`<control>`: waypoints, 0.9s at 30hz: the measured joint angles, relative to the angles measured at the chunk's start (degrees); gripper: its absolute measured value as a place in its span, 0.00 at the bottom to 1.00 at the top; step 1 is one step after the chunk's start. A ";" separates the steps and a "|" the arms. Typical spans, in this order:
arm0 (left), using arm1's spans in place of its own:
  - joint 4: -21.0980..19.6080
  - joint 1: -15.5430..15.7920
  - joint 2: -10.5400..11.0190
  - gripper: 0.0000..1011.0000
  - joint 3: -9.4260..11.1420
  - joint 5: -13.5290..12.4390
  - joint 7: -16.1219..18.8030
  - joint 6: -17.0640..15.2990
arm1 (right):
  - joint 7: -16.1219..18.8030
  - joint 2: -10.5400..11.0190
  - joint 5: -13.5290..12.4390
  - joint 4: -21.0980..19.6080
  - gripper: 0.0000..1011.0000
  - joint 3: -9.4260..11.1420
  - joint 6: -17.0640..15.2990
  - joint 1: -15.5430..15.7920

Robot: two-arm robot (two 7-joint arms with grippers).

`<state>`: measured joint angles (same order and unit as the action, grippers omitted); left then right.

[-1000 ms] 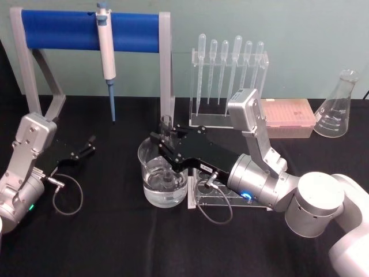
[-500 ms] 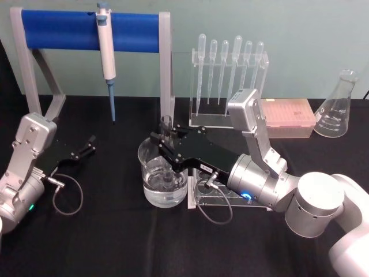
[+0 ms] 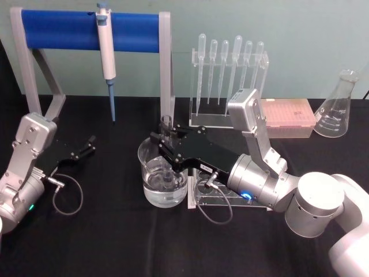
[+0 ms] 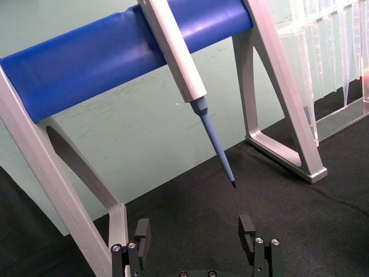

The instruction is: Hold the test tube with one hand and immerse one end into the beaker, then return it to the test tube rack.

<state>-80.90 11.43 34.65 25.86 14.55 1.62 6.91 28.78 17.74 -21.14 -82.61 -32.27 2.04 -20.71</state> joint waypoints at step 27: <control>0.00 0.00 0.00 0.99 0.00 0.00 0.00 0.00 | 0.00 0.00 0.00 0.00 0.23 0.00 0.00 0.00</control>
<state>-80.90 11.43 34.65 25.86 14.55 1.62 6.91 28.77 17.74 -21.13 -82.61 -32.27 2.04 -20.71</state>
